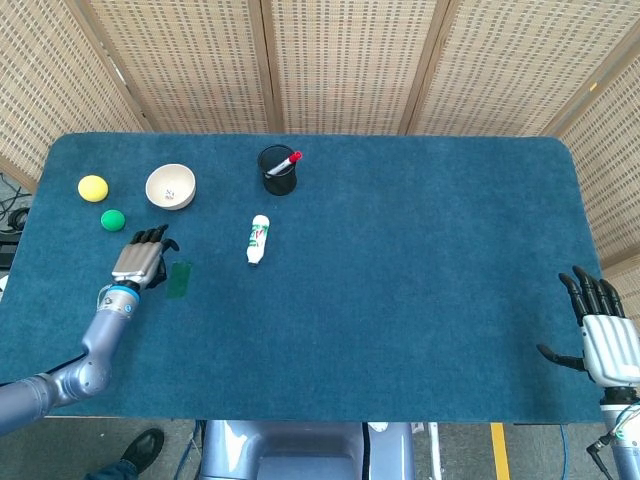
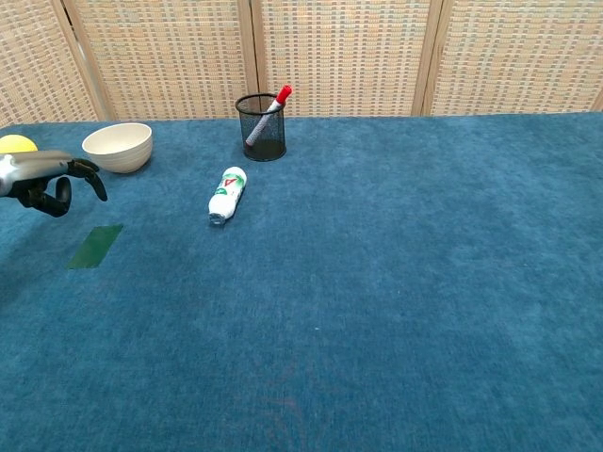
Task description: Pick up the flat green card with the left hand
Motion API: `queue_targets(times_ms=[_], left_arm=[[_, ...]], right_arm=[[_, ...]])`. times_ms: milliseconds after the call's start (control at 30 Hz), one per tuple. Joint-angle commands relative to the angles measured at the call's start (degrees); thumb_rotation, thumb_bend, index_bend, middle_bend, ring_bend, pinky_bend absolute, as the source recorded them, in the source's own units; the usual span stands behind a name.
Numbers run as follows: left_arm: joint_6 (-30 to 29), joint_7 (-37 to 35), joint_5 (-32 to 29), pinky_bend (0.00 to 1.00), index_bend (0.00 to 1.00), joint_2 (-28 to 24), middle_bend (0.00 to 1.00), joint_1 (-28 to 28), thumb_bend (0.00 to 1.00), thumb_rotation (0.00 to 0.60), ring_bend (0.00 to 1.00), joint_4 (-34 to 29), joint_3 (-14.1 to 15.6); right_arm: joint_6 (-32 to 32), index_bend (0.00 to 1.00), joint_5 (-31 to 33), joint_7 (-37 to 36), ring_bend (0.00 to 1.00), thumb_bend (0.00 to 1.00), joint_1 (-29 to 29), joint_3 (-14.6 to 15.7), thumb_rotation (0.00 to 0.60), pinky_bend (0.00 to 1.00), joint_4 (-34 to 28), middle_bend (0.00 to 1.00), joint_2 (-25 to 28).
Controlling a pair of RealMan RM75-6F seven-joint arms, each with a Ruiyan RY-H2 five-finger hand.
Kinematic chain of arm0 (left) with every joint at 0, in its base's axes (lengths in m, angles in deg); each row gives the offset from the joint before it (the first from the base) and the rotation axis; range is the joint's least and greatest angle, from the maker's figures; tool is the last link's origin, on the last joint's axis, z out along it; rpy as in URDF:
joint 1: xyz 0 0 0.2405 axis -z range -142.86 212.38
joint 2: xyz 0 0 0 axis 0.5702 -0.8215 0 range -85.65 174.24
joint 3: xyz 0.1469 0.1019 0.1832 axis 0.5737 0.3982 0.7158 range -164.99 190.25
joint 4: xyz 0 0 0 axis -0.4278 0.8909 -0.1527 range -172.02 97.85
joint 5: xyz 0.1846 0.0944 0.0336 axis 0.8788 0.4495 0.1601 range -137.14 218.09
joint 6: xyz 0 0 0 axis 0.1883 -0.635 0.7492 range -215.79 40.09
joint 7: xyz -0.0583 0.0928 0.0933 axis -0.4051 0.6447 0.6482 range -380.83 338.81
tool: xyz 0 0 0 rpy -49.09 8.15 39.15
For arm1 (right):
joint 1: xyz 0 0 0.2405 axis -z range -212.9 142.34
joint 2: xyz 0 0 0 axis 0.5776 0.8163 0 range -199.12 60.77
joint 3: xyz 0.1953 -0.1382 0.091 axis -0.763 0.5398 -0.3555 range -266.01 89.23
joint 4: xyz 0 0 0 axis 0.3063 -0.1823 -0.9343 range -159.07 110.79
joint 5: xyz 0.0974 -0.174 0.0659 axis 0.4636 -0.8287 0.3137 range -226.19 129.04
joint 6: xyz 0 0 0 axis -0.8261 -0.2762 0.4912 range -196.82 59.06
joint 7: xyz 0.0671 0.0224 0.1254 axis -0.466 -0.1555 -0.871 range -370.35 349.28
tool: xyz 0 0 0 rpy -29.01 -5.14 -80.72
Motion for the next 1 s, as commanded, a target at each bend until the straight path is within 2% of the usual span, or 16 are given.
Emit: queue_targets(times_ms=[33, 1000], left_arm=[[0.5, 0.1, -0.6, 0.0, 0.27, 2.2, 0.0, 1.0, 1.0, 0.6, 0.0, 2.5, 0.7], [-0.1, 4.1, -6.9, 0.0, 0.29, 5.2, 0.0, 3.9, 1.0, 0.6, 0.0, 4.6, 3.1]], right_arm=[[-0.1, 0.0, -0.1, -0.1, 0.0, 0.0, 0.0, 0.0, 0.6, 0.0, -0.1, 0.0, 0.1], [0.0, 0.0, 0.1, -1.0, 0.0, 0.0, 0.0, 0.0, 0.6, 0.0, -0.2, 0.0, 0.4]])
